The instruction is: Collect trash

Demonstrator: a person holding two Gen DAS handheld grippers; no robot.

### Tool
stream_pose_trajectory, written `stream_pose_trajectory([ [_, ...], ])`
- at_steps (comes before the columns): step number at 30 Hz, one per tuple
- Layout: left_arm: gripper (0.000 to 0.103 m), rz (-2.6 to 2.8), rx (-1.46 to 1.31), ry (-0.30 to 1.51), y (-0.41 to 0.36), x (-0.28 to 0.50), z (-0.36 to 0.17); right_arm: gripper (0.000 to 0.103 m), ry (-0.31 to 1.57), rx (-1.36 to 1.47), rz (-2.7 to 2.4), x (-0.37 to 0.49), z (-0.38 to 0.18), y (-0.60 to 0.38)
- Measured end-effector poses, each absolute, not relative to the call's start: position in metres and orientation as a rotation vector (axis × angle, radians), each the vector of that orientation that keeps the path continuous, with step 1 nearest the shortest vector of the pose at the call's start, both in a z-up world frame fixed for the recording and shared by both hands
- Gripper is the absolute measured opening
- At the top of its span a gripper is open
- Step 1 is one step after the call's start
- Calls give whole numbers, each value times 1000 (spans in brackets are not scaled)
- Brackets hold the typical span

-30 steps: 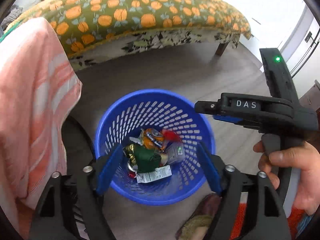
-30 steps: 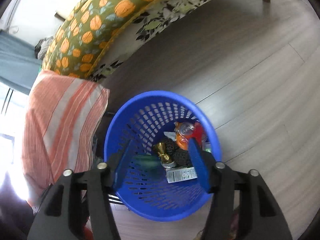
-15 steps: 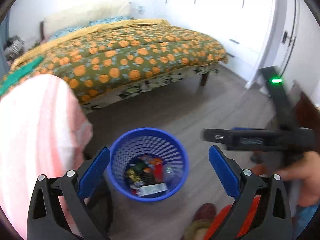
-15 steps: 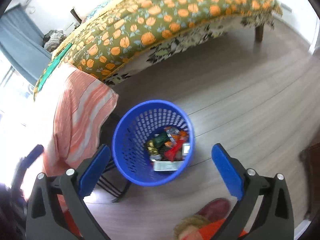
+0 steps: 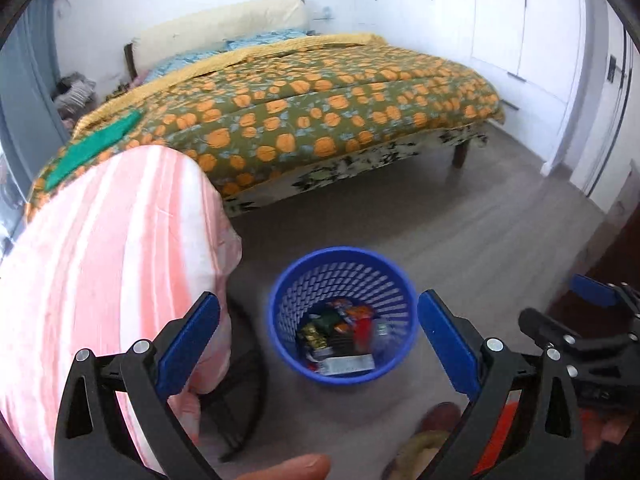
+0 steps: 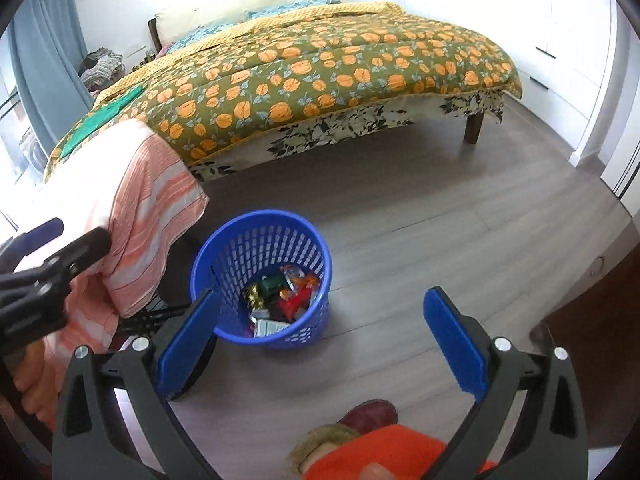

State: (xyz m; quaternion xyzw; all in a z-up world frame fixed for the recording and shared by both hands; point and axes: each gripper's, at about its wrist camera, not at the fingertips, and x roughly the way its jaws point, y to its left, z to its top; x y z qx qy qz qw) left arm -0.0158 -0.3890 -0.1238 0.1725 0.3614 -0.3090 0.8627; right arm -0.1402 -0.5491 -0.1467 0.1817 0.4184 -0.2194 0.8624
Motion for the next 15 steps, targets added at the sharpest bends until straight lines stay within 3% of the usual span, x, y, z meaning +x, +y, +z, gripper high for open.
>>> stream_pose_trajectory([
  [15,98,-659,362,871,-388,-9,-145,98,902,330,-416,-135,-149,-533],
])
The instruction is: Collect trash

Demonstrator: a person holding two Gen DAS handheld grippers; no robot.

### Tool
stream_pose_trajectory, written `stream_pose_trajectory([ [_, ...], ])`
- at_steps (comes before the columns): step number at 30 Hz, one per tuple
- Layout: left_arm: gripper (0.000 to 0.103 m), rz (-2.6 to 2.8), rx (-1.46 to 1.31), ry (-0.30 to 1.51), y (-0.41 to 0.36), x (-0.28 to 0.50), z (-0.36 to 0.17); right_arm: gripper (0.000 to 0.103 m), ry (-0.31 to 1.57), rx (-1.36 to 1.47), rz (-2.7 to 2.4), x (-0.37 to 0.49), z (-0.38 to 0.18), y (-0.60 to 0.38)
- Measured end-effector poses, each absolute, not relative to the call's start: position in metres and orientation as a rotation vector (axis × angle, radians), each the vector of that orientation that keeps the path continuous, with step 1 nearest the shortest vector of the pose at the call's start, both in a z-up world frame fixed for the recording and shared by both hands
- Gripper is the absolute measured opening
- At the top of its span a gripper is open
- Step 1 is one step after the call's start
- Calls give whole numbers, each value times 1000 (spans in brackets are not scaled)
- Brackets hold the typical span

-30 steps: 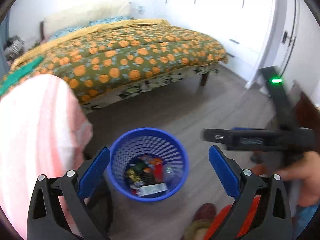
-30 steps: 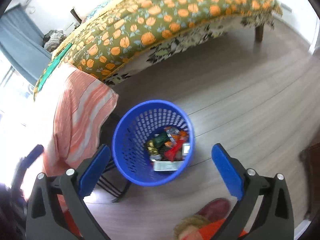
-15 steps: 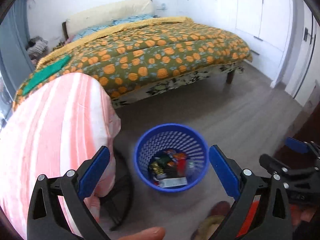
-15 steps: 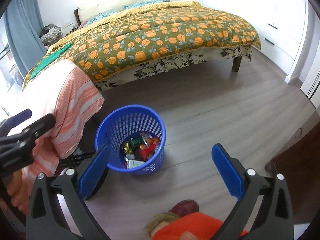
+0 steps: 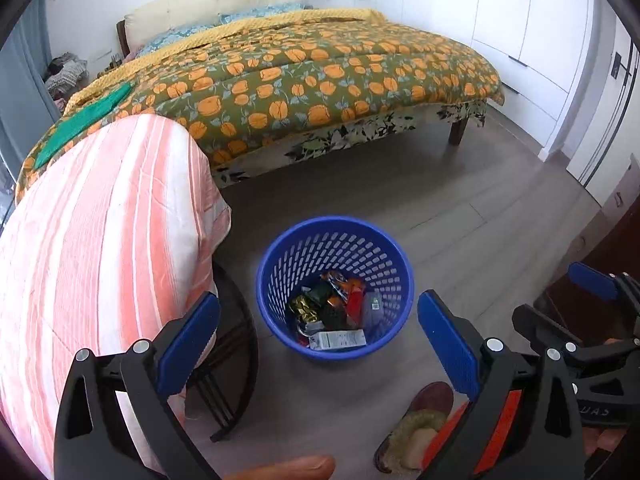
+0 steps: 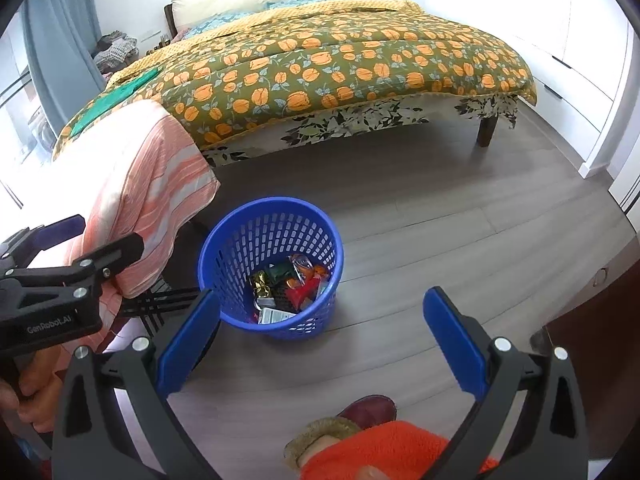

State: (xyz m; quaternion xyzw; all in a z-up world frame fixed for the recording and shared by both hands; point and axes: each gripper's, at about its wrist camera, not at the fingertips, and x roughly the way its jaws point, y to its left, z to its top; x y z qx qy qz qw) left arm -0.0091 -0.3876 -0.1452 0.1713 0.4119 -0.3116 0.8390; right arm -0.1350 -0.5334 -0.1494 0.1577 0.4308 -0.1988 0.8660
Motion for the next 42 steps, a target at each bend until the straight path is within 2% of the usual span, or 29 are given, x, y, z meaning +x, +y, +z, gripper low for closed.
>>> stream_pose_trajectory([
  [42,98,-622,350,884,-380,-4,-153,98,921,306,-401,-127,-153,-525],
])
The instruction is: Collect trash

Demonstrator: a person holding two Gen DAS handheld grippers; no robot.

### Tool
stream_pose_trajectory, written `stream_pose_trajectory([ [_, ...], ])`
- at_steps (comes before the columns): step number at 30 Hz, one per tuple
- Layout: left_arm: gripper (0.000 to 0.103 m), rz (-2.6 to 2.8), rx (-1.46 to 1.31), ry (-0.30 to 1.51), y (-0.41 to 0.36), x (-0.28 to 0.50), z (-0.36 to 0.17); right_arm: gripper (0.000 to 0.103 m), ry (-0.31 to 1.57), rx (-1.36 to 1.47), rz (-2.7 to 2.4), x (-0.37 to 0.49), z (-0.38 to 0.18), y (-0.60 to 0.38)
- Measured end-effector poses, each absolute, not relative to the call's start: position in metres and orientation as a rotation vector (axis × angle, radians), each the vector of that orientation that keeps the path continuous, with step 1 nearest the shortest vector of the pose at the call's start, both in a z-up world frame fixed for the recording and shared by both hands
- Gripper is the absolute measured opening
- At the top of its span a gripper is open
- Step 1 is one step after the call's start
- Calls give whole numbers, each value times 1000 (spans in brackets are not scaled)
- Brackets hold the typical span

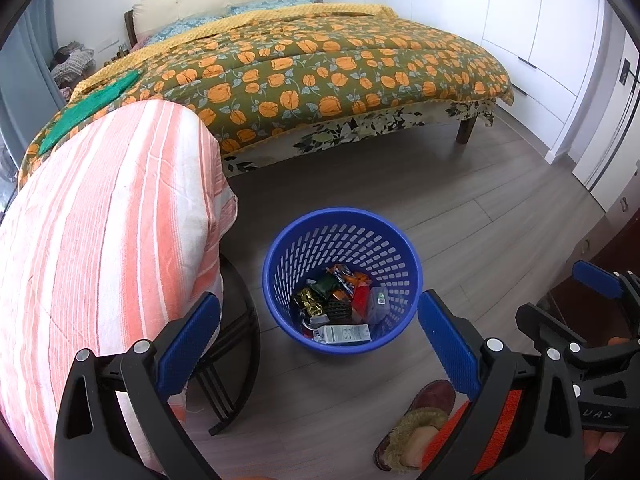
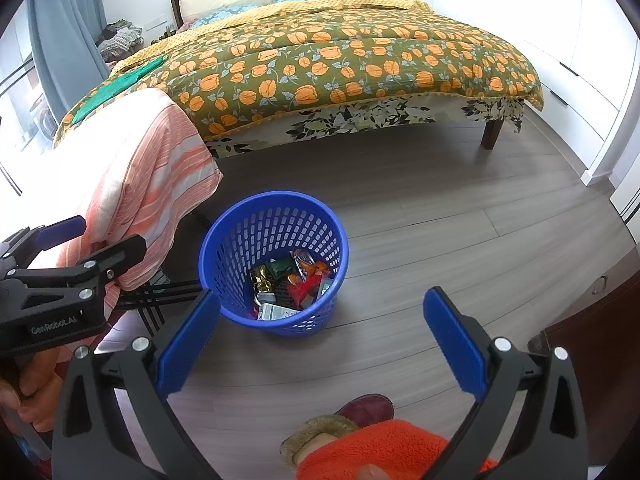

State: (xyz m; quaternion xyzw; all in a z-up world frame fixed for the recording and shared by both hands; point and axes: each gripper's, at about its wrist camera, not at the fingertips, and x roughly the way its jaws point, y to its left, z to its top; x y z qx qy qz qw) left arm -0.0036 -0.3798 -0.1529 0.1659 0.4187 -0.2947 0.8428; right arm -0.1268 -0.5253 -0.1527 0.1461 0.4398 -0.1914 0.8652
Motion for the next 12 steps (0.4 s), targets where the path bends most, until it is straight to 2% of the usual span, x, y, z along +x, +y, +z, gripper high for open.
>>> stream_pose_trajectory([
  [12,98,-621,376,889,-382,-7,-152,98,921,311,-407,-130,-154,-530],
])
